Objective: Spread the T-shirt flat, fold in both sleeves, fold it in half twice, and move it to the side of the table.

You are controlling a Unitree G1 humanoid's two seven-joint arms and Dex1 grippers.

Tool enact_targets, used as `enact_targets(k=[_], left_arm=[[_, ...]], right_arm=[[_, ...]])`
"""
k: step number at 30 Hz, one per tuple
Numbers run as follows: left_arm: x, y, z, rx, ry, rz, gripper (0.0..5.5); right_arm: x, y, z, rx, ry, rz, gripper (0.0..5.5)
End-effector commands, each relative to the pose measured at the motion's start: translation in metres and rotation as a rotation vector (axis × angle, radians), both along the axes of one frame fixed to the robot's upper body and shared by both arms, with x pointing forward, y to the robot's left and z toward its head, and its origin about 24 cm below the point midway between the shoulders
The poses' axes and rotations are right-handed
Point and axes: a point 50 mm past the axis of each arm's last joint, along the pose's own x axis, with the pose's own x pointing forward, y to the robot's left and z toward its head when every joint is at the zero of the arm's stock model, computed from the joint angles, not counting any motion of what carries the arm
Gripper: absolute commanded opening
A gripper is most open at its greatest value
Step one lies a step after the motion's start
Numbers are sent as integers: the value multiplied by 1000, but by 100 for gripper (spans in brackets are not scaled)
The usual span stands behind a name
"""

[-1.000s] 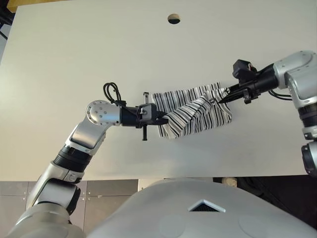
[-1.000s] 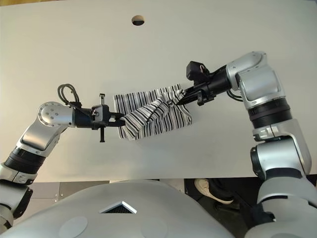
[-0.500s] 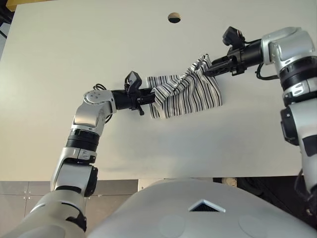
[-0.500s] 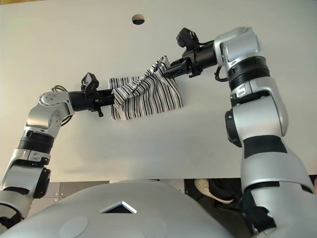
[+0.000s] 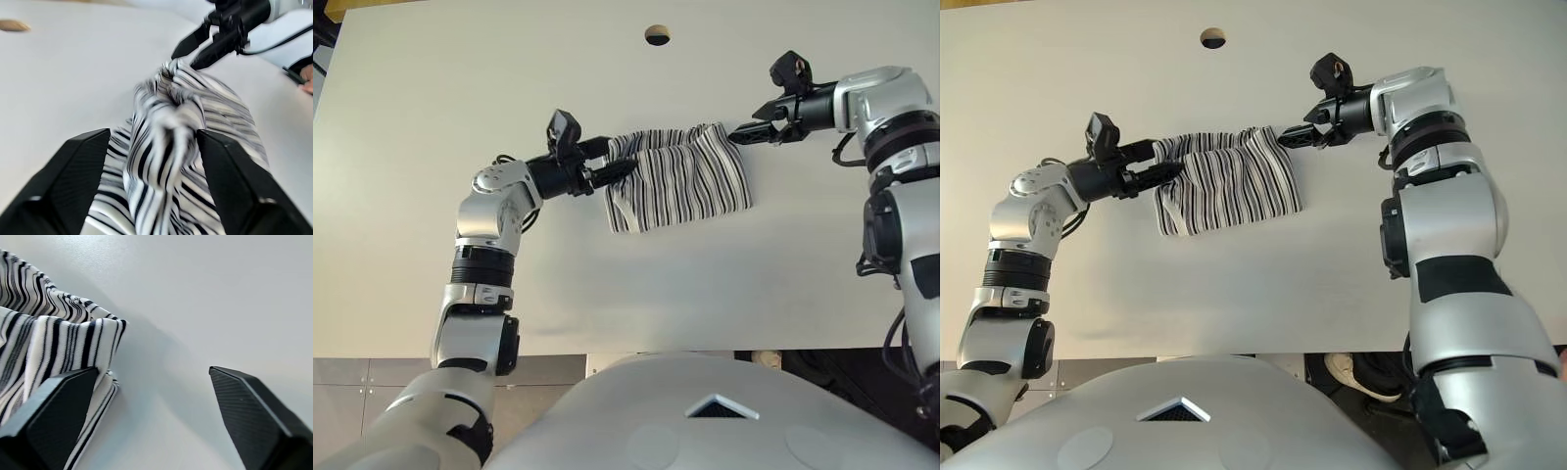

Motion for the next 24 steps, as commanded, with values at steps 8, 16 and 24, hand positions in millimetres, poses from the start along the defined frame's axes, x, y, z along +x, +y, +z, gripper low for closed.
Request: enact_targets(k=[8, 16, 24], left_arm=[[20, 63, 30, 62, -123, 204, 407], [18, 68, 42, 70, -199, 198, 407], [13, 62, 43, 68, -219, 176, 407]], right_arm=[[16, 32, 55, 87, -154, 255, 546], [-33, 57, 42, 137, 15, 701, 546], [-60, 72, 28, 108, 60, 770, 546]])
